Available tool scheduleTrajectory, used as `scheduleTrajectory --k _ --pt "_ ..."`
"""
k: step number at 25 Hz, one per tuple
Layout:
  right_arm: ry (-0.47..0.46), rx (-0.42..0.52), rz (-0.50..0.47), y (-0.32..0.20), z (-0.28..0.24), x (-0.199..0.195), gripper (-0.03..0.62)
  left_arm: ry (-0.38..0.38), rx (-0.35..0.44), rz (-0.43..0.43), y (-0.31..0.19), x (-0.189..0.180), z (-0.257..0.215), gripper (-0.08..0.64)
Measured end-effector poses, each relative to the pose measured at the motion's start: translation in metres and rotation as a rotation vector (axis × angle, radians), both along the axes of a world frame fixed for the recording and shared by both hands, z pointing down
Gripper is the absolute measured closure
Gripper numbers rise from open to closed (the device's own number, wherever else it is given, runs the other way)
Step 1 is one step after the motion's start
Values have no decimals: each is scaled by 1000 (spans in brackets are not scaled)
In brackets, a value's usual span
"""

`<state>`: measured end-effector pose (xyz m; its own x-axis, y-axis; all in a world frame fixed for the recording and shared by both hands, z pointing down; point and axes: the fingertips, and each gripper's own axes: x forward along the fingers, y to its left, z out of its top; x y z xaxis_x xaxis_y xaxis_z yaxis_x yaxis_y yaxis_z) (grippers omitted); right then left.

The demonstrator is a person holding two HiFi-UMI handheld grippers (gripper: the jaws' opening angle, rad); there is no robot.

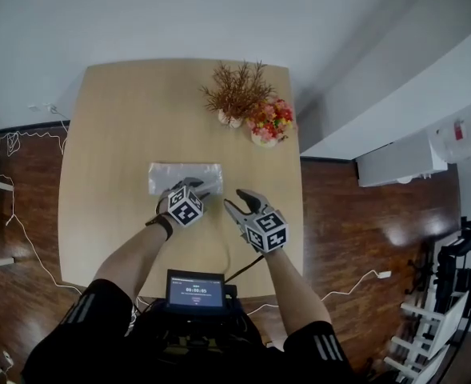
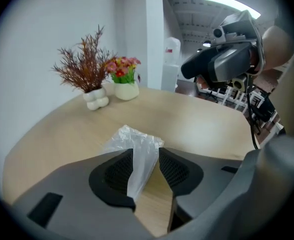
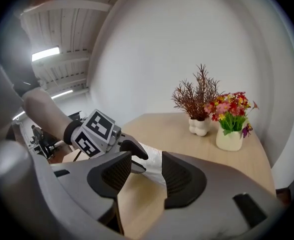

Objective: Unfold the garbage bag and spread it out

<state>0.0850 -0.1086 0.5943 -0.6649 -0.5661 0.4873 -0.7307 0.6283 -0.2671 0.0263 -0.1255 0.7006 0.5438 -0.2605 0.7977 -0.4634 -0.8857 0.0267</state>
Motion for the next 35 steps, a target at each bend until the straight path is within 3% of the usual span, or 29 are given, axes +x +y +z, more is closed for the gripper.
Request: scheduleTrajectory --k 9,14,18,21,29,35 --pt "-11 -39 1 6 20 4 376 -24 -101 -45 -1 4 37 422" --pt "-38 -47 2 7 18 2 376 -5 -174 -123 0 0 52 445" --pt "-39 -62 1 11 26 2 376 21 -188 -205 -8 -7 39 512" --pt "-39 -73 -1 16 31 2 375 101 -206 -280 -13 -12 36 560" --pt "8 -78 -55 9 48 -6 376 357 -200 -399 -18 -24 -3 559" --pt "72 -88 -134 -16 73 -25 374 484 -171 -424 -19 -39 -31 558"
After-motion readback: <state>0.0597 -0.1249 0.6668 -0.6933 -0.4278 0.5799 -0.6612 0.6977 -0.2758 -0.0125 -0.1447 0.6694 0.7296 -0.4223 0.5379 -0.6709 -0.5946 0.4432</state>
